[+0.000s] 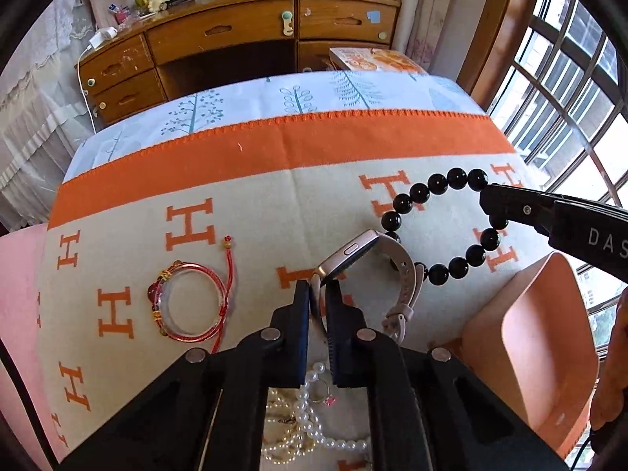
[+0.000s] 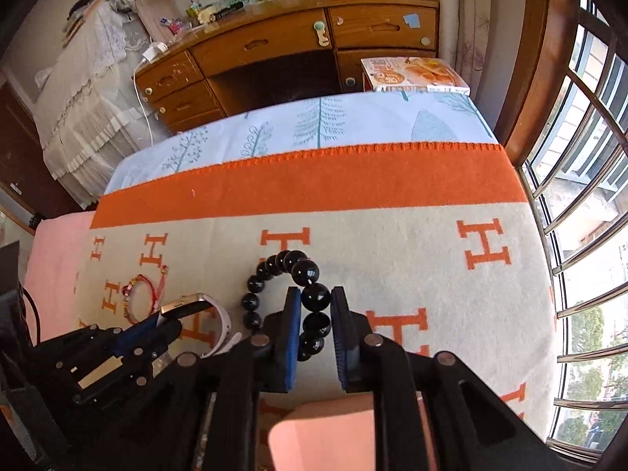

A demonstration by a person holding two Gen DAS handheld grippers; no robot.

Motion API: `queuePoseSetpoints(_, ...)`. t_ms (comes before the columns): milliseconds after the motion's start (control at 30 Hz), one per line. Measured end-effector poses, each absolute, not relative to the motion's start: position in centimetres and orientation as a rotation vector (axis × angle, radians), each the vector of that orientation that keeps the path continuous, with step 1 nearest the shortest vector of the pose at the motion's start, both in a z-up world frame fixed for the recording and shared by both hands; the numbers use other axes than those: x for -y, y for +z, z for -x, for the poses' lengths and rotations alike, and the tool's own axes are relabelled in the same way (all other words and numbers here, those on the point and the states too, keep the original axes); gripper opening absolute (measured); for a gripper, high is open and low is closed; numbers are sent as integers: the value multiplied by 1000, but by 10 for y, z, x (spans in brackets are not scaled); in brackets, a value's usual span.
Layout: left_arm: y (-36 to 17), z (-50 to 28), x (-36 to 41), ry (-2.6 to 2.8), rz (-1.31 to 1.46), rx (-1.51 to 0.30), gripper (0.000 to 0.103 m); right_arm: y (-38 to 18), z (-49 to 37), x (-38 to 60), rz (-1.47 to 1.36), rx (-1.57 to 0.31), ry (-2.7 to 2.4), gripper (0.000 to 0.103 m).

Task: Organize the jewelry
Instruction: 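Grasp the pink-band smartwatch with the left tool while the right tool grasps the black bead bracelet, then carry the smartwatch and bead bracelet into the pink box and open both tools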

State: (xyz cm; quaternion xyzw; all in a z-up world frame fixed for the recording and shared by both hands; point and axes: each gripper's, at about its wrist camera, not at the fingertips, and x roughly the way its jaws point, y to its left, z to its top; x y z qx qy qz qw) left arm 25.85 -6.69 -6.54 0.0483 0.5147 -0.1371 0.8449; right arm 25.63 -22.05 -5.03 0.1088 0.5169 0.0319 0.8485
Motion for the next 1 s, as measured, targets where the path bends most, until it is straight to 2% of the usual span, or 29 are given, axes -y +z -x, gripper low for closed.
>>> queuePoseSetpoints(333, -1, -204, 41, -326, -32, -949, 6, 36, -194, 223, -310, -885, 88, 15)
queuePoseSetpoints(567, 22, -168, 47, -384, -24, -901, 6, 65, -136, 229, -310, -840, 95, 15)
queuePoseSetpoints(767, 31, -141, 71, -466, -14, -893, 6, 57, -90, 233, -285, -854, 79, 15)
queuePoseSetpoints(1000, 8, -127, 112, -561, -14, -948, 6, 9, -62, 252, -310, -925, 57, 15)
